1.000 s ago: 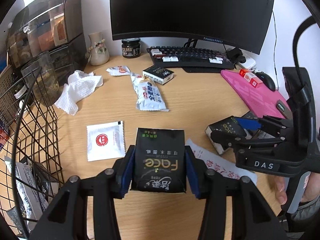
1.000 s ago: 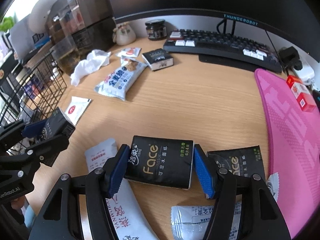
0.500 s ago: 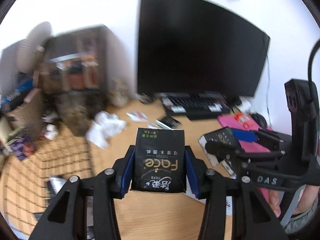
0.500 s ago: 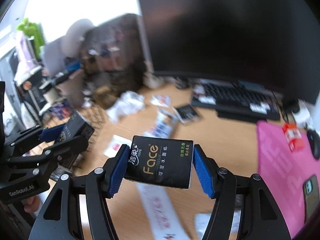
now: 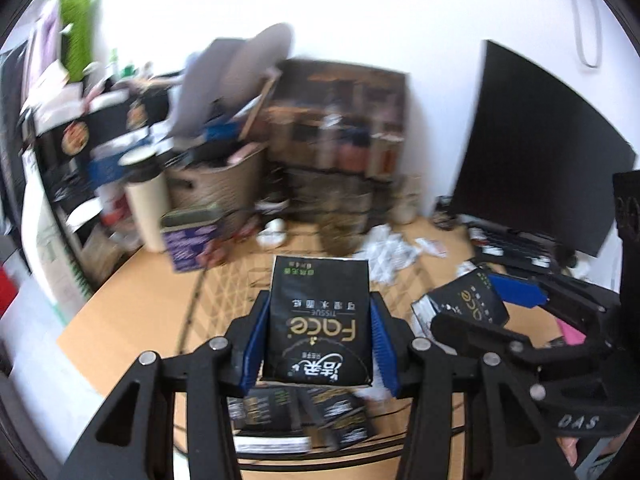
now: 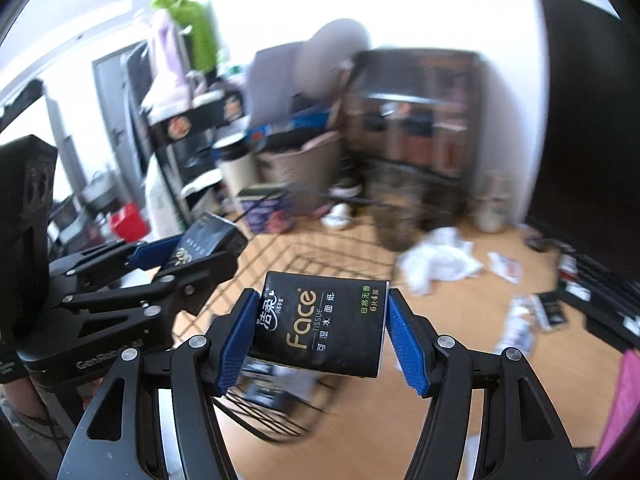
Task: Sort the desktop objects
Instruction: 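Carry both tissue packs over the wire basket and open both grippers, then move both grippers back over the desk toward the white packets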
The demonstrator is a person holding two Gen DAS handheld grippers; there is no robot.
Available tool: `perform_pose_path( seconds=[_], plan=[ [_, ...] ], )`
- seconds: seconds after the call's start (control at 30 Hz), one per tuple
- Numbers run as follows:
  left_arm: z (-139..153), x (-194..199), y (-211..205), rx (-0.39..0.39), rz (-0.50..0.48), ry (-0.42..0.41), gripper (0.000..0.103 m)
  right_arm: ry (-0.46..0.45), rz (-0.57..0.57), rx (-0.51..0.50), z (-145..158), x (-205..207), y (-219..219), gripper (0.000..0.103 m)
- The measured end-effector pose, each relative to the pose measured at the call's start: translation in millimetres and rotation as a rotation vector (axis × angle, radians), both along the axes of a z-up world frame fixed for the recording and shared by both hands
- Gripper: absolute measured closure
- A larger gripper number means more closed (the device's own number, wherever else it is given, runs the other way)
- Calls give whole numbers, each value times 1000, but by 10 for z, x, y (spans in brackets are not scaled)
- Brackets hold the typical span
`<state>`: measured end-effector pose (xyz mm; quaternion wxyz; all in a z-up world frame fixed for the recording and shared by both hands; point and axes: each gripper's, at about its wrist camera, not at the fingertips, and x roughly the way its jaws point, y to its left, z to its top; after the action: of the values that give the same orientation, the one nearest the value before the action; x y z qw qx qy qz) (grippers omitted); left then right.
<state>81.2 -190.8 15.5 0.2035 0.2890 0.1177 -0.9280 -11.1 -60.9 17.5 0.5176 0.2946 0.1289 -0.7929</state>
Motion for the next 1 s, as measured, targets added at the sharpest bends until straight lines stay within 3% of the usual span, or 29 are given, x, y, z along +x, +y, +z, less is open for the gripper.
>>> perform_pose_path(
  seconds=[0.17, 0.43, 0.47, 0.53, 0.6, 1.0],
  plan=[
    [-164, 93, -157, 27, 27, -28, 51, -18, 36, 30, -165, 86, -240, 39],
    [-165, 83, -103, 18, 32, -35, 50, -22, 31, 17, -183, 53, -271, 38],
    [-158, 72, -88, 8, 39, -39, 48, -17, 25, 18, -177, 40, -254, 38],
    [-142, 50, -68, -27, 78, -43, 32, -12, 8, 20, -175, 2, -211, 34],
    [-127, 44, -58, -32, 82, -30, 27, -22, 0, 14, -161, -48, -173, 33],
    [-128, -184, 89, -24, 3, -35, 27, -30, -54, 36, -221, -239, 84, 33]
  ],
)
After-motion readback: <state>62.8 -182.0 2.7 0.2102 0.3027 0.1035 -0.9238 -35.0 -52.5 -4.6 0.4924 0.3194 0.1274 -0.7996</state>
